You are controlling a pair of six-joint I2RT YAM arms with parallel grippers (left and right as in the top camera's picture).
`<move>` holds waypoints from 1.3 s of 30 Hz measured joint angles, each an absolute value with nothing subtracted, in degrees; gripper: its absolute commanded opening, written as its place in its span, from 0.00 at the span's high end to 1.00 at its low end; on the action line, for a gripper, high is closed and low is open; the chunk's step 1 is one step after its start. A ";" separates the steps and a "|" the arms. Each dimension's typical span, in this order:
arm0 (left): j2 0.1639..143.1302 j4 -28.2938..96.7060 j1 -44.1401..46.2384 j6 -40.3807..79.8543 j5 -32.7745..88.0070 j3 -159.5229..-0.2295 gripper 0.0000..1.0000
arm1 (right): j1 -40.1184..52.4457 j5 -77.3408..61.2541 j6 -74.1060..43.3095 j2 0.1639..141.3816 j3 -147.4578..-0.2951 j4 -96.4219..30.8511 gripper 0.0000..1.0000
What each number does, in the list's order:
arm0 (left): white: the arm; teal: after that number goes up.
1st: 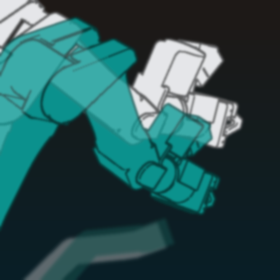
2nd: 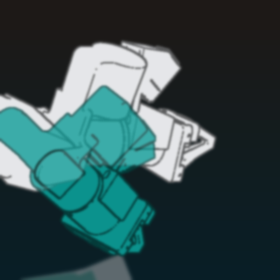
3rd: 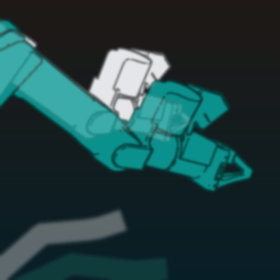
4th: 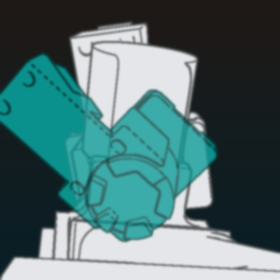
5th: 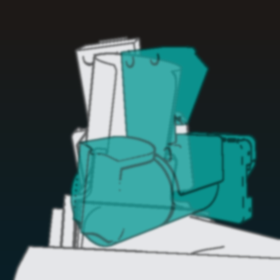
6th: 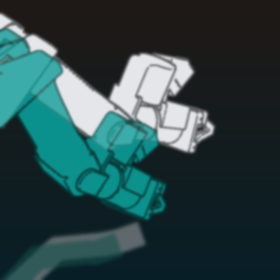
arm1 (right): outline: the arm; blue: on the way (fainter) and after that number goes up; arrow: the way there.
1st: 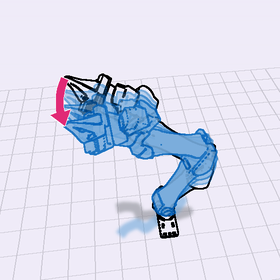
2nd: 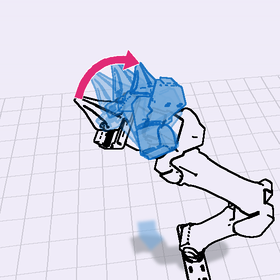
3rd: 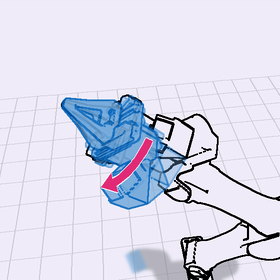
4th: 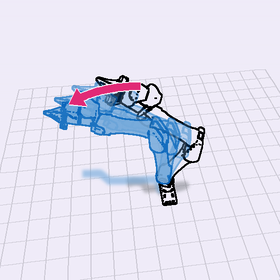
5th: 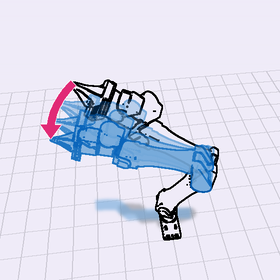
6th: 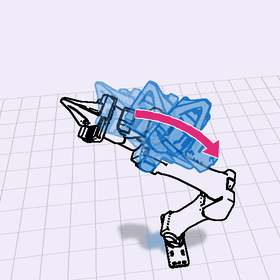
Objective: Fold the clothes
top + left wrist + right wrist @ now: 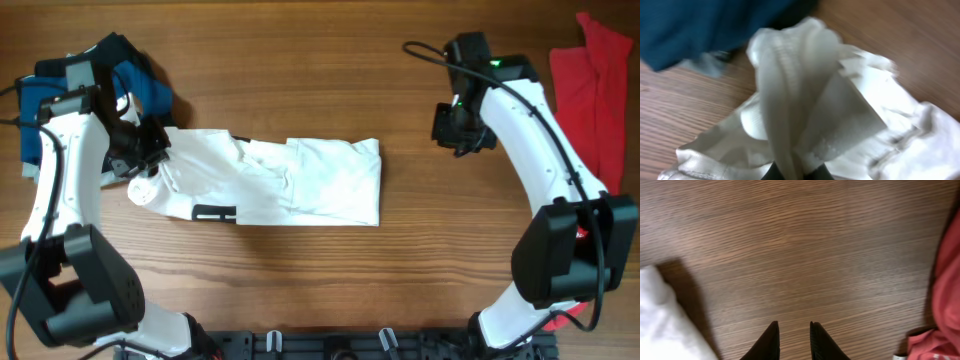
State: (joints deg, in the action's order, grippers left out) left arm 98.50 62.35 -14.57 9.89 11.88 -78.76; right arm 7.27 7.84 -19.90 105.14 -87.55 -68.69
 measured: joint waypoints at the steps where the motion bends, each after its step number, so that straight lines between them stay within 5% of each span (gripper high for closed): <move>1: 97.80 62.63 -14.22 9.63 12.88 -78.78 0.96 | 6.61 7.99 -19.57 105.14 -87.55 -68.71 0.79; 13: 93.84 57.56 6.72 11.79 32.42 -78.85 0.96 | 5.04 8.01 -17.63 105.14 -87.55 -70.00 0.79; 22: 93.84 51.37 23.05 21.71 30.24 -78.87 0.96 | 5.04 8.01 -17.23 105.14 -87.55 -71.29 0.79; 35: 95.61 47.00 33.63 30.30 22.83 -78.87 0.94 | 5.04 8.01 -16.12 105.14 -87.55 -72.14 0.80; 36: 96.25 46.17 34.09 30.74 22.41 -78.87 0.87 | 5.04 8.01 -16.12 105.14 -87.55 -72.23 0.80; 37: 96.73 45.28 34.39 30.94 22.22 -78.87 0.59 | 5.04 8.01 -16.12 105.14 -87.55 -72.29 0.80; 38: 97.43 43.90 34.81 31.27 21.96 -78.87 0.43 | 5.04 8.01 -16.12 105.14 -87.55 -72.40 0.80; 39: 97.91 42.65 35.07 31.51 21.87 -78.87 0.37 | 5.04 8.01 -16.12 105.14 -87.55 -72.51 0.80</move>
